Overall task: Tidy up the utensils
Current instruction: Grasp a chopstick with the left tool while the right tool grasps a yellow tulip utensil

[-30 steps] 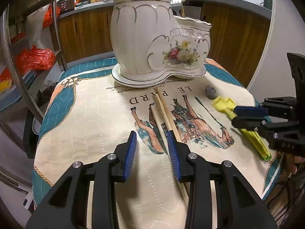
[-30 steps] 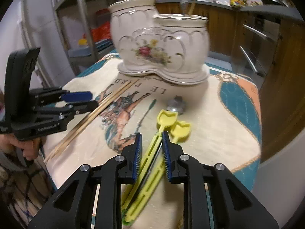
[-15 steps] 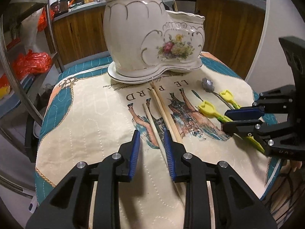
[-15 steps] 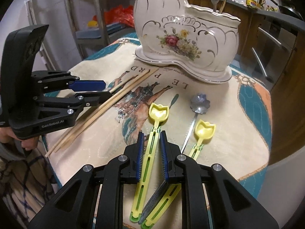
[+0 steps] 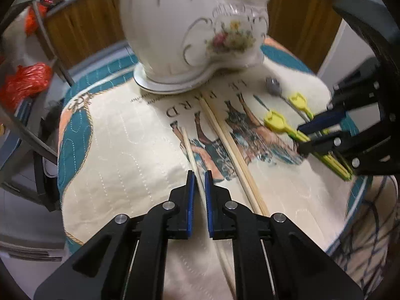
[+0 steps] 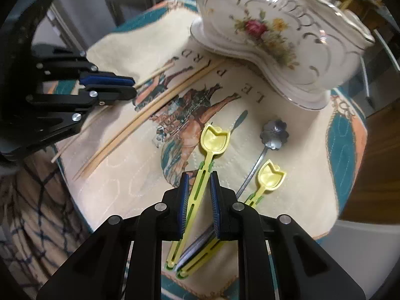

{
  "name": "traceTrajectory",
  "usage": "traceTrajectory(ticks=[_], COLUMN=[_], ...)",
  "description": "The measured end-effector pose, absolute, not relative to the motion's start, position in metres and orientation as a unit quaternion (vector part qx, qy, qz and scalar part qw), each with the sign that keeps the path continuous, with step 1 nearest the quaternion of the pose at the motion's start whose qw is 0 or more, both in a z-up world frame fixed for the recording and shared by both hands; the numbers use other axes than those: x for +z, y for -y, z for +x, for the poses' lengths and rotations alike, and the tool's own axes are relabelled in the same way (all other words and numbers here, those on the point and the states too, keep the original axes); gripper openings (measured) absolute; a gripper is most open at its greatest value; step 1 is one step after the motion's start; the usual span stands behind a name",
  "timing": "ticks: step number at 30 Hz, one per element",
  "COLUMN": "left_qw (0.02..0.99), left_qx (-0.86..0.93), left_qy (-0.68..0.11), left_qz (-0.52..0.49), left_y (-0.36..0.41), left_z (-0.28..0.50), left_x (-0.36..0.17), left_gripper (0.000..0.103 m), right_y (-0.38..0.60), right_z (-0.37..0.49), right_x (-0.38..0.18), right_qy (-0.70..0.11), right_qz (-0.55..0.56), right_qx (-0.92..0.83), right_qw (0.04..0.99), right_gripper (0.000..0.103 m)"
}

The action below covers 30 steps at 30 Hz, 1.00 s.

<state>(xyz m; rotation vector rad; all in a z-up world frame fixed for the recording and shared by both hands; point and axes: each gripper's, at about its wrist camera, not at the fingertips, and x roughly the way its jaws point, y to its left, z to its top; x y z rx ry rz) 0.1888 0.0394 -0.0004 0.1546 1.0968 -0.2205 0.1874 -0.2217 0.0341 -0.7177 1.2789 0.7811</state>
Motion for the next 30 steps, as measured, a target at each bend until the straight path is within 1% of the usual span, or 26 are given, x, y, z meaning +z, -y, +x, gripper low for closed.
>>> traceTrajectory(ticks=[4, 11, 13, 15, 16, 17, 18, 19, 23, 26, 30], left_qw=[0.823, 0.812, 0.810, 0.808, 0.809, 0.809, 0.810, 0.812, 0.827, 0.846, 0.883], left_qx=[-0.091, -0.090, -0.094, -0.097, -0.097, -0.095, -0.092, -0.092, -0.082, -0.081, -0.083], left_qy=[-0.550, -0.568, -0.573, -0.575, -0.575, -0.574, -0.574, -0.572, -0.553, -0.526, -0.461], left_qz=[0.113, 0.094, 0.087, 0.081, 0.080, 0.079, 0.077, 0.075, 0.059, 0.036, -0.007], left_y=[-0.037, -0.041, -0.046, -0.049, -0.050, -0.053, -0.054, -0.056, -0.067, -0.078, -0.092], left_z=[0.194, 0.196, 0.199, 0.202, 0.202, 0.202, 0.202, 0.201, 0.199, 0.194, 0.186], left_x=[0.001, 0.003, 0.002, 0.002, 0.002, 0.001, 0.001, 0.001, 0.003, 0.014, 0.045], left_gripper=[0.017, 0.017, 0.017, 0.016, 0.014, 0.007, 0.004, 0.004, 0.004, 0.004, 0.004], right_y=[0.214, 0.221, 0.223, 0.237, 0.238, 0.241, 0.248, 0.250, 0.263, 0.268, 0.286], right_z=[0.194, 0.198, 0.200, 0.202, 0.202, 0.202, 0.206, 0.207, 0.211, 0.213, 0.212], right_x=[0.032, 0.032, 0.033, 0.036, 0.037, 0.037, 0.039, 0.040, 0.052, 0.065, 0.089], right_qy=[-0.589, -0.594, -0.593, -0.588, -0.585, -0.580, -0.576, -0.573, -0.557, -0.540, -0.496], right_qz=[-0.327, -0.300, -0.289, -0.277, -0.271, -0.261, -0.252, -0.243, -0.191, -0.163, -0.115], right_qx=[0.341, 0.342, 0.340, 0.340, 0.340, 0.341, 0.343, 0.345, 0.363, 0.372, 0.392], right_qw=[0.655, 0.664, 0.671, 0.680, 0.685, 0.692, 0.698, 0.703, 0.722, 0.737, 0.766], right_gripper=[0.018, 0.019, 0.017, 0.014, 0.012, 0.010, 0.010, 0.010, 0.010, 0.010, 0.010])
